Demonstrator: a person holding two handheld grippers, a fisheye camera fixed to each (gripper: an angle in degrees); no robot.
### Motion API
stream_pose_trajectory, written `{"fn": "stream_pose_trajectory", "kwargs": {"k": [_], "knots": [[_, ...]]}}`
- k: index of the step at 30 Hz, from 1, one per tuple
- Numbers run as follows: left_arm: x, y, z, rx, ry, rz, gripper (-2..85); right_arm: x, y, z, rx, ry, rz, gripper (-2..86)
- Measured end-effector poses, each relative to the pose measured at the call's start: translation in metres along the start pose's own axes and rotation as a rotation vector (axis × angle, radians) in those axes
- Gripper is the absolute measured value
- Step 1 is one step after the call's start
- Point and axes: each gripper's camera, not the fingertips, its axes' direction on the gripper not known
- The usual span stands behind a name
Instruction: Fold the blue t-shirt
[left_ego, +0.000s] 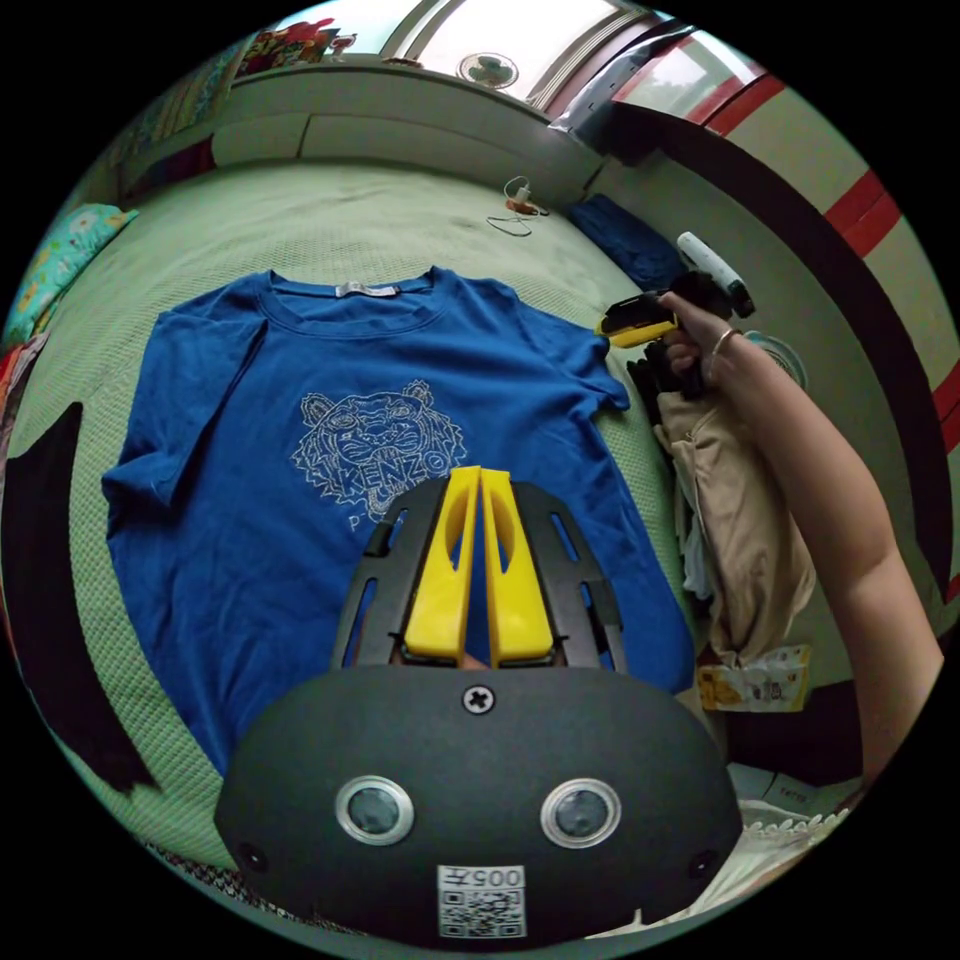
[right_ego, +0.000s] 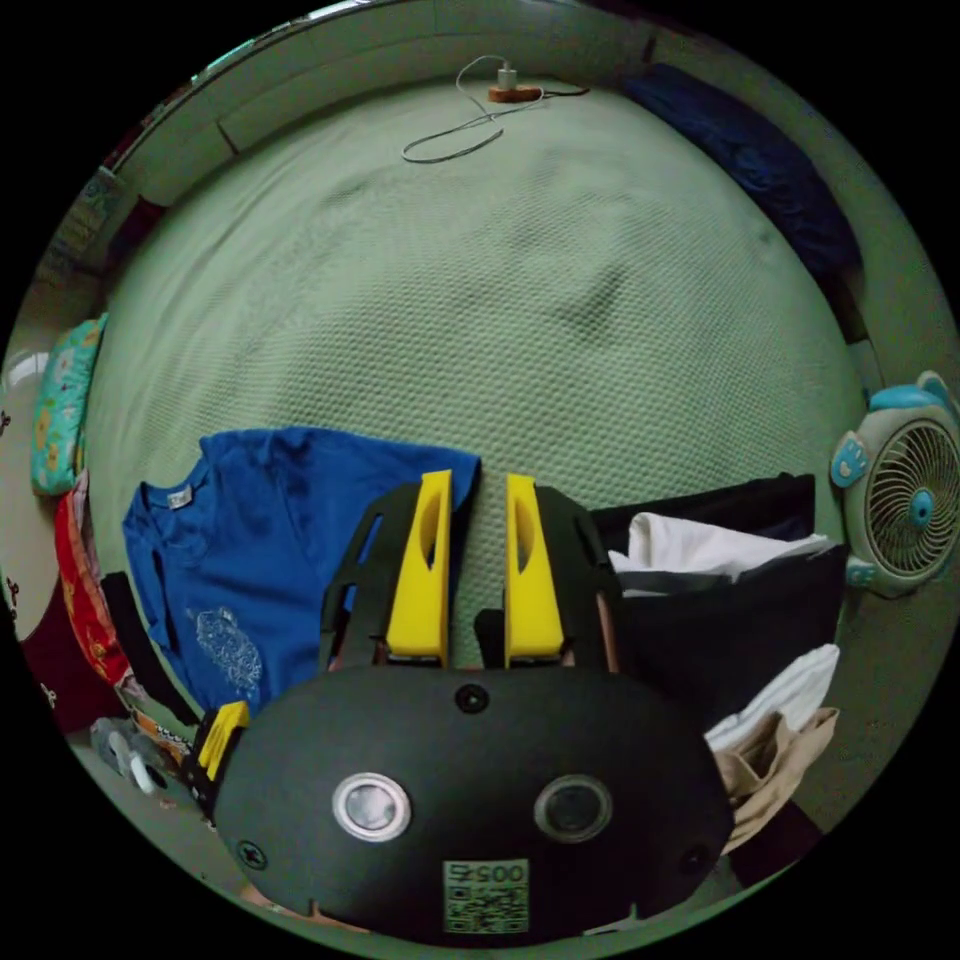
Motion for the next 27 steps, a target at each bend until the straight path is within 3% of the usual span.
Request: {"fn": "stream_pose_trajectory", "kwargs": {"k": [5,9,16,27], "knots": [[-0.007,-0.002,0.000,-0.008,-0.011,0.004,-0.7,0.005,0.004,0.008,-0.012,-0.092,0.009,-0.9],[-0.013,-0.004,-0.001,-0.007,-0.012,-0.002,-0.7,0.007,0.011,-0.008,0.119,-0.105,0.027,-1.6],[-0.024,-0.008,-0.003,-0.003,0.006,-0.009,-0.6,-0.009,0.025,-0.028,0.178,-0.129,-0.011,-1.6],[-0.039,-0.011,-0.011,0.007,0.007,-0.003,-0.7,-0.161,0.081,-0.073,0.263,-0.020,-0.388,-1.6]]}}
